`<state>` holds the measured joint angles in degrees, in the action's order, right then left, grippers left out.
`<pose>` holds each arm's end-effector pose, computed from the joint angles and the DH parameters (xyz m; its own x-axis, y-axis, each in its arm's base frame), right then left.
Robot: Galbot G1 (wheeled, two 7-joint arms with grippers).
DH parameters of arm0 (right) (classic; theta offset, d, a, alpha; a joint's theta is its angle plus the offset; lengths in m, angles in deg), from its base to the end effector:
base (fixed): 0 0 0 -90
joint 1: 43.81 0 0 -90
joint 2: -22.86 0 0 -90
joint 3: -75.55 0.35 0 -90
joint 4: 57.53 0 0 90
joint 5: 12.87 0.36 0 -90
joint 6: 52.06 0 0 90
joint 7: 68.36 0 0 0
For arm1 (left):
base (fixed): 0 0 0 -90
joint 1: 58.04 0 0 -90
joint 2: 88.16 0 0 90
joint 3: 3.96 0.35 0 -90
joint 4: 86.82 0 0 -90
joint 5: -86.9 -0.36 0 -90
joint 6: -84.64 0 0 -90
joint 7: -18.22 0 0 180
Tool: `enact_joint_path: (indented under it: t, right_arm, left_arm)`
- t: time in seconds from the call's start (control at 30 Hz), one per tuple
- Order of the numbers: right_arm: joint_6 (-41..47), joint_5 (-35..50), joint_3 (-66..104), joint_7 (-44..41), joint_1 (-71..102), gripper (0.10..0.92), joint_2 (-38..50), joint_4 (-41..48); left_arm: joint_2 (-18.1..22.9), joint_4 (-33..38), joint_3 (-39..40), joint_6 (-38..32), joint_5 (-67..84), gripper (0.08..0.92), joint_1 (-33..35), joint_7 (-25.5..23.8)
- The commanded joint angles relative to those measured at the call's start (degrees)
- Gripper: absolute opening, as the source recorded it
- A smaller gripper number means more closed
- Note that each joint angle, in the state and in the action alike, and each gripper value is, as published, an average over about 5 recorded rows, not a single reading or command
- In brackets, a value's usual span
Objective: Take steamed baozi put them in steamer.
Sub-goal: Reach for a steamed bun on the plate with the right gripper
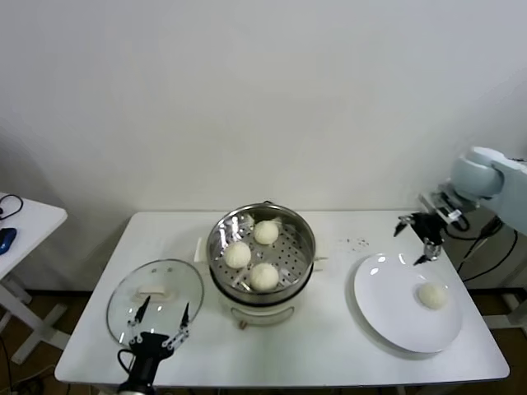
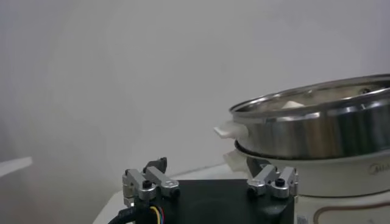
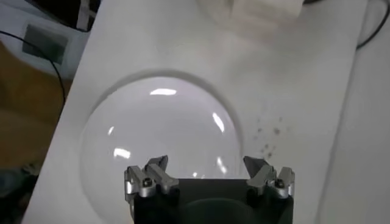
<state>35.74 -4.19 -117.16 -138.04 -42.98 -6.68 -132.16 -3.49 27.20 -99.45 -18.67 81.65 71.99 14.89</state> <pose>0.5130 -0.2206 -0.0838 -0.0992 -0.1301 0.9865 -0.9622 -0.2401 -0.1284 0.1222 0.0502 -0.3634 -0.9966 0.0580 0.0577 0.0692 0.9739 0.2161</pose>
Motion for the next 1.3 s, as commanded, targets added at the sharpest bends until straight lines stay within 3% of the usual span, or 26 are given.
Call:
enact_joint_path:
  t: [0.03, 0.4, 1.3]
  right_arm:
    - [-3.45, -15.68, 22.92, -0.36, 27.86, 0.823, 4.43, 11.24]
    - [-5.95, -22.22, 33.19, 0.14, 34.65, 0.823, -3.34, 21.63]
    - [-5.66, -21.34, 34.16, -0.52, 35.79, 0.823, -7.12, 23.61]
  left_arm:
    - [0.30, 0.48, 0.20, 0.30, -0.47, 0.823, 0.17, -0.04]
    - [1.05, -0.08, -0.68, 0.25, -1.22, 0.823, 0.84, 0.08]
    - [1.35, -0.71, -0.84, 0.57, -1.97, 0.823, 0.59, 0.23]
